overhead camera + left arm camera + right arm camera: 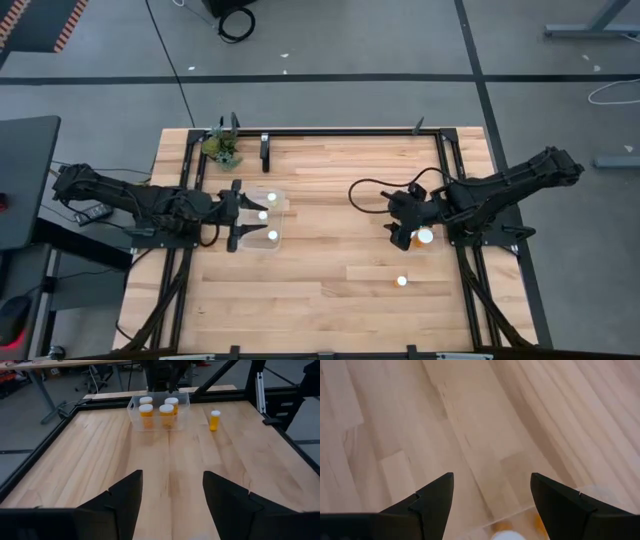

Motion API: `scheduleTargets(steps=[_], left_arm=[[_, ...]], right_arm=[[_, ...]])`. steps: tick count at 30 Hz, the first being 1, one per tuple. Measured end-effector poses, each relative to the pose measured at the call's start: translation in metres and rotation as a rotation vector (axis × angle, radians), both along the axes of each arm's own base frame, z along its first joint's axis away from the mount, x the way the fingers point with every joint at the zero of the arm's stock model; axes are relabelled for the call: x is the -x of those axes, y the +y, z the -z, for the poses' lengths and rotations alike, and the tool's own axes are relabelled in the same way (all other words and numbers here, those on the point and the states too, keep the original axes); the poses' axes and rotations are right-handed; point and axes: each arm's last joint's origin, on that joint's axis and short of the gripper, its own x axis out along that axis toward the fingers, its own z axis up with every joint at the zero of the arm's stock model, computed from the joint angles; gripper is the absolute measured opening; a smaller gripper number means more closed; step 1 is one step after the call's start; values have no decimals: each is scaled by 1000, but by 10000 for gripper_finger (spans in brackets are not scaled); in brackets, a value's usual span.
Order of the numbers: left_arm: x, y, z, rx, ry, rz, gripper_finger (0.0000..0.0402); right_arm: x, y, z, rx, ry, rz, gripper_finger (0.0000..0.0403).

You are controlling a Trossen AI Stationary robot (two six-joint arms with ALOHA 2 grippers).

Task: Pick and place medicine bottles into bin by pill shape (circle, oval)
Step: Move the orange pill bottle to the center of the table

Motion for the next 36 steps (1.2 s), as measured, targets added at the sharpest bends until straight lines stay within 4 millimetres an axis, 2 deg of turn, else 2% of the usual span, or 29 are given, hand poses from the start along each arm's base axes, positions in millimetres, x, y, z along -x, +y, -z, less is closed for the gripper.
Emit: scheduleTargets(steps=[8,13,18,27,36], left_arm=[[0,0,0,-37,2,10,207],[0,0,0,-51,5,15,201],[0,0,0,-58,5,17,196],[0,0,0,-62,5,18,192],[0,0,0,-62,4,18,187]], right_arm=[[-18,23,1,-32,161,-47,271],[-34,46,10,-71,200,-179,271],[-43,68,20,-81,262,-251,271],[-44,93,45,-167,405,-249,271],[-29,111,46,-235,450,-209,271]])
